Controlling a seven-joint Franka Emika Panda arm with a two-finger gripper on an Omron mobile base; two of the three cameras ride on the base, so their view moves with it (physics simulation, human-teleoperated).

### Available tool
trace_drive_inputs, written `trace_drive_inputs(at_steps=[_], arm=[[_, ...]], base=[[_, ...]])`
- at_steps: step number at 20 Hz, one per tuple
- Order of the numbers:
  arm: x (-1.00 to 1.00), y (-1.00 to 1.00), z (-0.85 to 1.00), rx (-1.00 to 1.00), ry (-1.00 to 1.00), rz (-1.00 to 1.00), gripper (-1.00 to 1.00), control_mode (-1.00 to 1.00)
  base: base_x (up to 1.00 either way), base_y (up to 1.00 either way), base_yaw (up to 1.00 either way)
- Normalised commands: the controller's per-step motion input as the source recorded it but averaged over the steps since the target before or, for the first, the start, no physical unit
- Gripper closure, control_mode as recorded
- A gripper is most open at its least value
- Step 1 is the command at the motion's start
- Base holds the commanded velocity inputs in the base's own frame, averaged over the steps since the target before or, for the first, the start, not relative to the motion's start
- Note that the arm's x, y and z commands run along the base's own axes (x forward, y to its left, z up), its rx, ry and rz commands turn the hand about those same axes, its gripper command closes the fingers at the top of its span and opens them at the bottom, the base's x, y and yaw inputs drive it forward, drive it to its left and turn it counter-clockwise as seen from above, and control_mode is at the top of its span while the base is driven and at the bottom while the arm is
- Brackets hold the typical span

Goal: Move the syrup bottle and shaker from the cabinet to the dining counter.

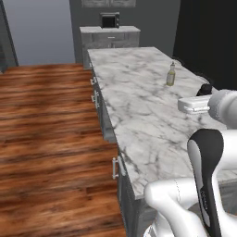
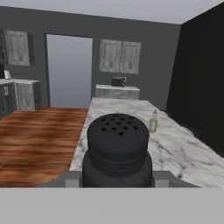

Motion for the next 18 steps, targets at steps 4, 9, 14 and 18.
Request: trace_drive_inputs(at_steps=[4,9,14,18], arm=[[0.0,0.0,0.0,0.0,0.0,0.0,1.0,1.0],[0.0,0.0,0.0,0.0,0.0,0.0,1.0,1.0],[0.0,0.0,0.0,0.0,0.0,0.0,1.0,1.0],[0.36,-0.05,-0.5,0.0,0.31,0.0,1.0,-1.0]], base=[[0.17,-0.2,0.06],[0.0,-0.1,0.0],[0.02,-0.06,0.0],[0.0,0.0,0.0]])
